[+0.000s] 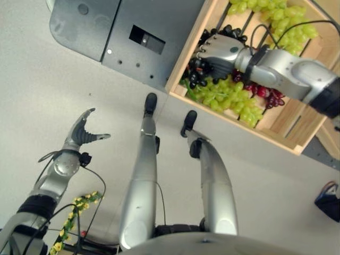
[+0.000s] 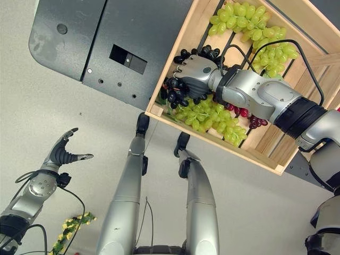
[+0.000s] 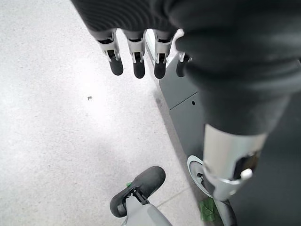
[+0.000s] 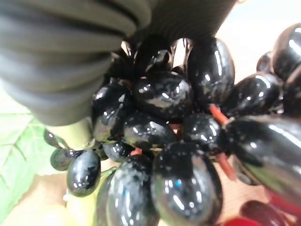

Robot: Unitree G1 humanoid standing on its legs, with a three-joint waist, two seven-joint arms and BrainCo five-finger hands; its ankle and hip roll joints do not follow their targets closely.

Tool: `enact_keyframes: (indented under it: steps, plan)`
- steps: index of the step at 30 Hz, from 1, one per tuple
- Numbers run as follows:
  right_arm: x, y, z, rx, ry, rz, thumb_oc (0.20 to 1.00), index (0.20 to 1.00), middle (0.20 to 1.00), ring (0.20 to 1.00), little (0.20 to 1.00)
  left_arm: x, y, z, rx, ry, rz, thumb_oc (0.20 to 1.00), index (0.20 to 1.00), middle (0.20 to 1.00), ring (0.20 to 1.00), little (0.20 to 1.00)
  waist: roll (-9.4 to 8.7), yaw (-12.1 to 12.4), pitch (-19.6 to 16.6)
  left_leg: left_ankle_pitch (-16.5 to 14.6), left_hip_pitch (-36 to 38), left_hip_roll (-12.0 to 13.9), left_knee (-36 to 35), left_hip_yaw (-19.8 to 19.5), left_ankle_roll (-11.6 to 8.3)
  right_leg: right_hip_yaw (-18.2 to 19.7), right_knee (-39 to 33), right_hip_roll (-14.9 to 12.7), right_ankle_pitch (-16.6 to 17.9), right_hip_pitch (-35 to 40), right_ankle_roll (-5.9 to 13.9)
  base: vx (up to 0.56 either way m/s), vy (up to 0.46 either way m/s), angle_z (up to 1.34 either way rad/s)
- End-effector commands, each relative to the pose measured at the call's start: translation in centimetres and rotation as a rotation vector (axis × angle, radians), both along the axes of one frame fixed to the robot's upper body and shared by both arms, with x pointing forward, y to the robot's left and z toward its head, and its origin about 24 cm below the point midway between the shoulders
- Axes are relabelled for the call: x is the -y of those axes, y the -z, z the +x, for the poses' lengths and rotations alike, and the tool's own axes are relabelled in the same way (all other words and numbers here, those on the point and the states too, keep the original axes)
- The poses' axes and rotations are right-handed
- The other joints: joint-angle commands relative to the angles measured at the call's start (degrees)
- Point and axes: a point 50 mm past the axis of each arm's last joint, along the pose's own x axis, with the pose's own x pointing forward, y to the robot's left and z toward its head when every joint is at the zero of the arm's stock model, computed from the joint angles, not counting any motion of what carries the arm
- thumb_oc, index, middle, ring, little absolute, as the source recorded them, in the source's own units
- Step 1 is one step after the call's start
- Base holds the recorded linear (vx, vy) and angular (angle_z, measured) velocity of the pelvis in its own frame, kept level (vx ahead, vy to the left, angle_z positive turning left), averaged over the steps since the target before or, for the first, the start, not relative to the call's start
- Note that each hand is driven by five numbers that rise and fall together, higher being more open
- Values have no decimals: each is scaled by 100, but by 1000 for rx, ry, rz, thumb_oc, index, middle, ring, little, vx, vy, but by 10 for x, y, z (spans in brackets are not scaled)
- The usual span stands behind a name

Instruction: Pick up the fruits from the basket on one side to the basket on the other side

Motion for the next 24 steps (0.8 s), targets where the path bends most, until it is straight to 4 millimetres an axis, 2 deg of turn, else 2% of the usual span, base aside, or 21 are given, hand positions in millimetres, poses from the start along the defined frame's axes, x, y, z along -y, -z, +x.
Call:
enact_keyframes:
  steps: [1,10,14,16,17,18,19,20,22,24]
  plan:
    - [27,25,2,-54,94,-75,200,200,200,200,200,0,5,-8,12,-19,-11,1000,1000,1000,1000,1000,187,-45,-74,-221,-234,-228,317,257,134,80,-755,12,1129,-228,425,0,0,0]
    - [29,22,-1,-45,85,-32,200,200,200,200,200,0,10,-8,2,-33,-18,1000,1000,1000,1000,1000,187,-60,-74,-240,-267,-222,354,273,147,91,-706,6,1130,-286,423,0,1,0]
    - [28,14,-10,-48,44,31,200,200,200,200,200,0,10,-10,4,-35,-24,1000,1000,1000,1000,1000,148,-87,-74,-241,-239,-212,350,288,146,92,-703,-2,1124,-260,423,0,0,0]
    - [26,6,-22,-73,-16,123,200,200,200,200,200,0,12,-12,1,-37,-32,1000,1000,1000,1000,1000,100,-115,-74,-253,-143,-192,365,302,141,79,-697,-6,1121,-161,426,0,0,0]
    - [26,6,-22,-73,-15,123,200,200,200,200,200,0,12,-12,1,-36,-31,1000,1000,1000,1000,1000,100,-114,-74,-253,-143,-192,365,302,141,79,-697,-6,1121,-160,426,0,0,0]
    - [28,2,-30,-115,-53,227,200,200,200,200,200,-2,14,-14,-10,-40,-35,1000,1000,1000,1000,1000,69,-125,-74,-272,-13,-179,367,311,147,73,-684,-13,1116,-54,433,0,0,0]
    - [28,2,-30,-115,-53,228,200,200,200,200,200,-2,14,-14,-10,-40,-35,1000,1000,1000,1000,1000,68,-122,-74,-273,-12,-178,367,311,147,72,-684,-12,1116,-54,433,0,0,0]
    - [30,0,-37,-172,-90,334,200,200,200,200,200,-1,15,-16,-16,-33,-41,1000,1000,1000,1000,1000,56,-128,-74,-302,159,-169,370,327,153,75,-683,-13,1100,119,431,0,0,0]
    - [31,-1,-41,-193,-109,374,200,200,200,200,200,-1,15,-17,-19,-30,-43,1000,1000,1000,1000,1000,44,-114,-74,-313,252,-159,359,332,157,70,-693,-15,1091,215,431,-1,2,2]
    - [38,-7,-48,-240,-136,487,200,200,200,200,200,0,15,-19,-20,-13,-58,1000,1000,1000,1000,1000,15,-131,-74,-359,601,-146,318,376,167,66,-718,-25,1068,571,445,0,0,0]
